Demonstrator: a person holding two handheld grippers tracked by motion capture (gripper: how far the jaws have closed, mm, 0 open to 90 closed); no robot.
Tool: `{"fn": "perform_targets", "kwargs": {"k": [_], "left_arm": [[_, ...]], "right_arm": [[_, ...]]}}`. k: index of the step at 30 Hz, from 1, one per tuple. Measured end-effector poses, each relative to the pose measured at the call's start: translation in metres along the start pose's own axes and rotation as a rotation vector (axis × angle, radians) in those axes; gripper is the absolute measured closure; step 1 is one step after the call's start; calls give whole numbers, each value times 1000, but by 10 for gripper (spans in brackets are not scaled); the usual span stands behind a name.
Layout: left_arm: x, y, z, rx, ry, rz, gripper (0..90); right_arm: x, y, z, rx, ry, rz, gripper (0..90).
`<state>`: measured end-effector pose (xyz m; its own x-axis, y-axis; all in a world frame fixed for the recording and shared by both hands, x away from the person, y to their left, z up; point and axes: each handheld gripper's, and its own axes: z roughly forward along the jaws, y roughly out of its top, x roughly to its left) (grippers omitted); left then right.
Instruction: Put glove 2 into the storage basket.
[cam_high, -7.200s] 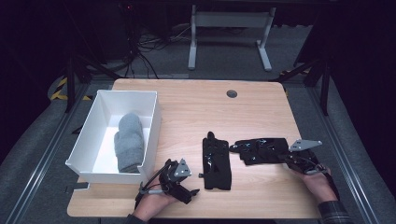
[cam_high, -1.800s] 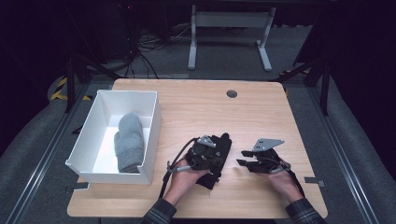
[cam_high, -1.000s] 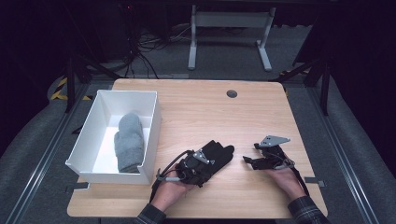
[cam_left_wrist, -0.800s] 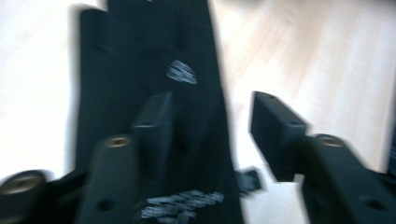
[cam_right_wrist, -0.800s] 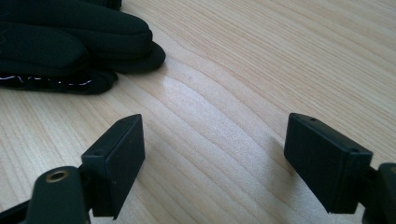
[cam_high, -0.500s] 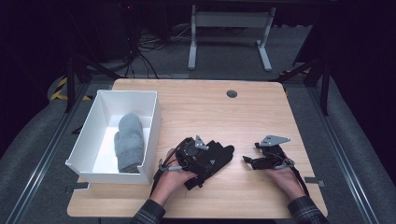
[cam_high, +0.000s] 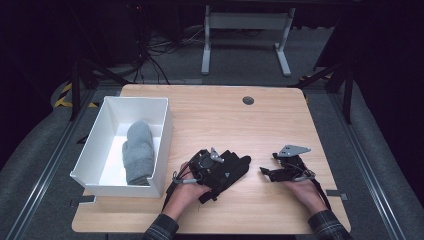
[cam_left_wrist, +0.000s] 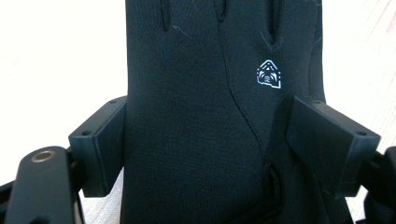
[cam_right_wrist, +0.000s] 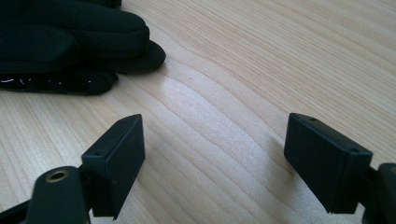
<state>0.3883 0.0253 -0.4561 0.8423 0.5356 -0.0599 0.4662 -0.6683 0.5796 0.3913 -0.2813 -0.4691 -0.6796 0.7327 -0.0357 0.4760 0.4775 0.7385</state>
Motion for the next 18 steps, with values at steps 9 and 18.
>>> {"fn": "perform_targets", "kwargs": {"k": [9,18], "left_arm": [[-2,4,-7,34,-34,-9,487],[2,4,-11,31,-114,-59,669]], "right_arm": [[0,0,0,-1,1,1,212],[1,0,0,-1,1,0,214]]}}
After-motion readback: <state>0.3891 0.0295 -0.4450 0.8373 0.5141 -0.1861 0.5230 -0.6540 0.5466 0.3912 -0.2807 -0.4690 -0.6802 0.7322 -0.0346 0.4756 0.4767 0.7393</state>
